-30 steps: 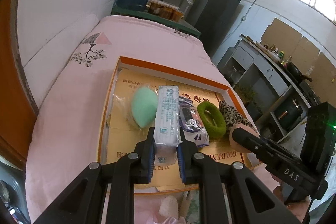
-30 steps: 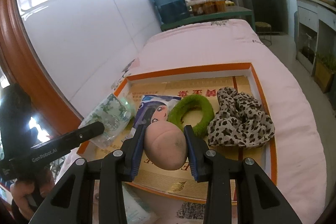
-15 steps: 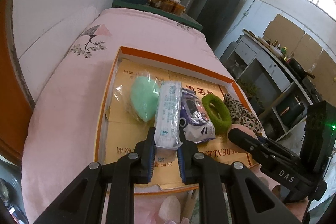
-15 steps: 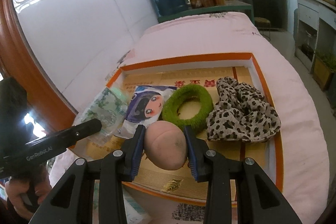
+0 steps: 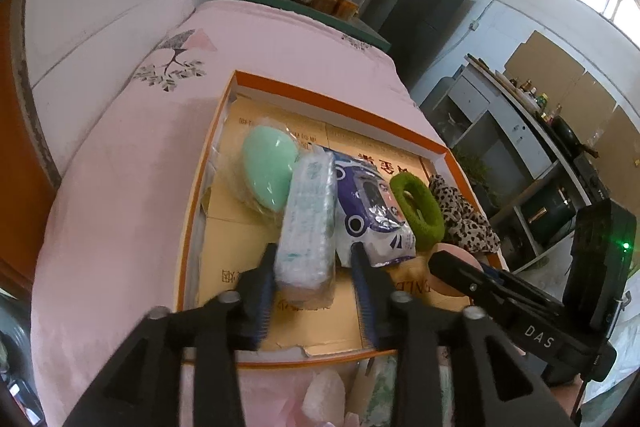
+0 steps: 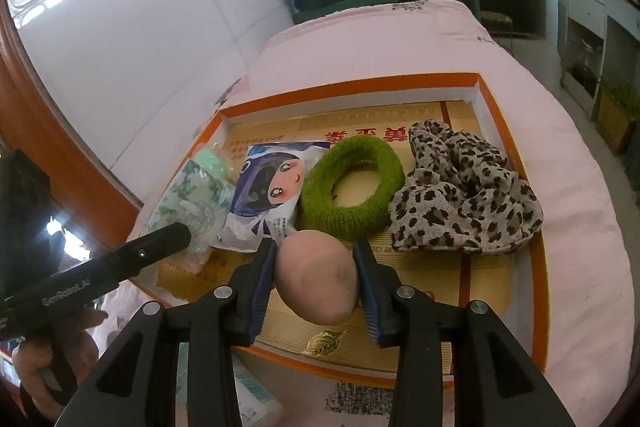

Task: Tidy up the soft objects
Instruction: 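Open both tools to drop the tissue pack and pink ball into the box, then move both tools back from the box toward the remaining soft items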

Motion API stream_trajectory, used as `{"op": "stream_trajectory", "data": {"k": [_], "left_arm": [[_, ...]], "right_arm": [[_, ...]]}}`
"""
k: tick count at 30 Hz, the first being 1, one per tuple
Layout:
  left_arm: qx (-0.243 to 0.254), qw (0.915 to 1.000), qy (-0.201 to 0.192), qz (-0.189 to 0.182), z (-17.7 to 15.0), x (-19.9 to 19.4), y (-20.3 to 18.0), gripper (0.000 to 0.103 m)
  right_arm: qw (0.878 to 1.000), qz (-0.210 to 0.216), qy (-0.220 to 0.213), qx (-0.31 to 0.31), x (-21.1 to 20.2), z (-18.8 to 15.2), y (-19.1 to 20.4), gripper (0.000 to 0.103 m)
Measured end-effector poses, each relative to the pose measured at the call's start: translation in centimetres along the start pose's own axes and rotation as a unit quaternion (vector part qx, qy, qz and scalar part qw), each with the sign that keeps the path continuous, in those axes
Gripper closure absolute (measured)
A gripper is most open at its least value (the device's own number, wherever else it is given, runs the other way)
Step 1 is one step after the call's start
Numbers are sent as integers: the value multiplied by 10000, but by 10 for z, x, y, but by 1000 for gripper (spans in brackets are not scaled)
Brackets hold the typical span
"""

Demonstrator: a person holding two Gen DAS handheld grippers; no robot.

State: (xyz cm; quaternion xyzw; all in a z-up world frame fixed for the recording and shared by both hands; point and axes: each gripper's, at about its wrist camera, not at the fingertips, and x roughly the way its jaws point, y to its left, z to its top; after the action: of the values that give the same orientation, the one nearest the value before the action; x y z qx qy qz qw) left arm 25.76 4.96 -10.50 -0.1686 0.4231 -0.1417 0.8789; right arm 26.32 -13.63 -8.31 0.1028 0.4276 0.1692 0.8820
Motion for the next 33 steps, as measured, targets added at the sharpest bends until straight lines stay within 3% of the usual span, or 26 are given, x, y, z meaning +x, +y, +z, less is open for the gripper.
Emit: {"op": "stream_trajectory", "data": {"k": [1, 2, 6, 33], "left_arm": [[3, 10000, -31, -3, 0, -1, 0, 45], [1, 10000, -68, -1, 0, -3, 0, 42], [-4, 9999, -150, -19, -1, -6, 1, 42], [219, 9977, -632, 122, -8, -56, -21, 42]], "right_arm": [[10000, -21, 17, 9, 0, 0, 0, 61], [10000, -30, 37, 20, 1, 0, 0, 59], [10000, -59, 46, 12, 0, 0, 1, 47], [9992, -194, -273, -204, -49, -5, 21, 47]]}}
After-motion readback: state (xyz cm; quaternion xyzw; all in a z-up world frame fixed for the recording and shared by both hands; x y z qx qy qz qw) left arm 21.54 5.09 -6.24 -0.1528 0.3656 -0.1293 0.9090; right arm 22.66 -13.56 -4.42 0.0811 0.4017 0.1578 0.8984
